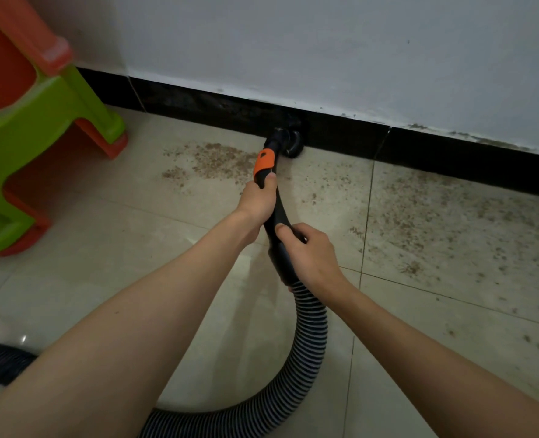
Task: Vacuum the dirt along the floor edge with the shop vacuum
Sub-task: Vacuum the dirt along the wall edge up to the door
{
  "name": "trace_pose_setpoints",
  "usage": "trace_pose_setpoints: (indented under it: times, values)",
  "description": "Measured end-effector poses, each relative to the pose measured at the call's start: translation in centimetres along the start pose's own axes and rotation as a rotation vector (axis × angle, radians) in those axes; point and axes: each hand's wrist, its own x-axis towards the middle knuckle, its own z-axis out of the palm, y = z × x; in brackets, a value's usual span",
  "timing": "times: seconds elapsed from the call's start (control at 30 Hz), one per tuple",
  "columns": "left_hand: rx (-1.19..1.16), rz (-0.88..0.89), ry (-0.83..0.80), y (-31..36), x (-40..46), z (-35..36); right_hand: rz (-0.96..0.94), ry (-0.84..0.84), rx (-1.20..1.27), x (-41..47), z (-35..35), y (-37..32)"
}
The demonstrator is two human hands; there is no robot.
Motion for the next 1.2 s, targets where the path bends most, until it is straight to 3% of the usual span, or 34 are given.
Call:
trace_pose_setpoints:
  times: [0.3,0.53,1.2]
  values:
    - [0.042,0.047,0.300,1.0,2.0,-9.4,-0.185,-0.154,-0.105,3.0,7.2,-4.0]
    - [0.127,-0.069,0.529,-1.7,2.5,-17.4,-0.132,-0.380,-0.061,2.5,14.5,-6.0]
    - [0.159,-0.042,0.357,-0.7,4.4,-15.7,-0.017,-0.284,0.052,3.3,14.0,-5.5]
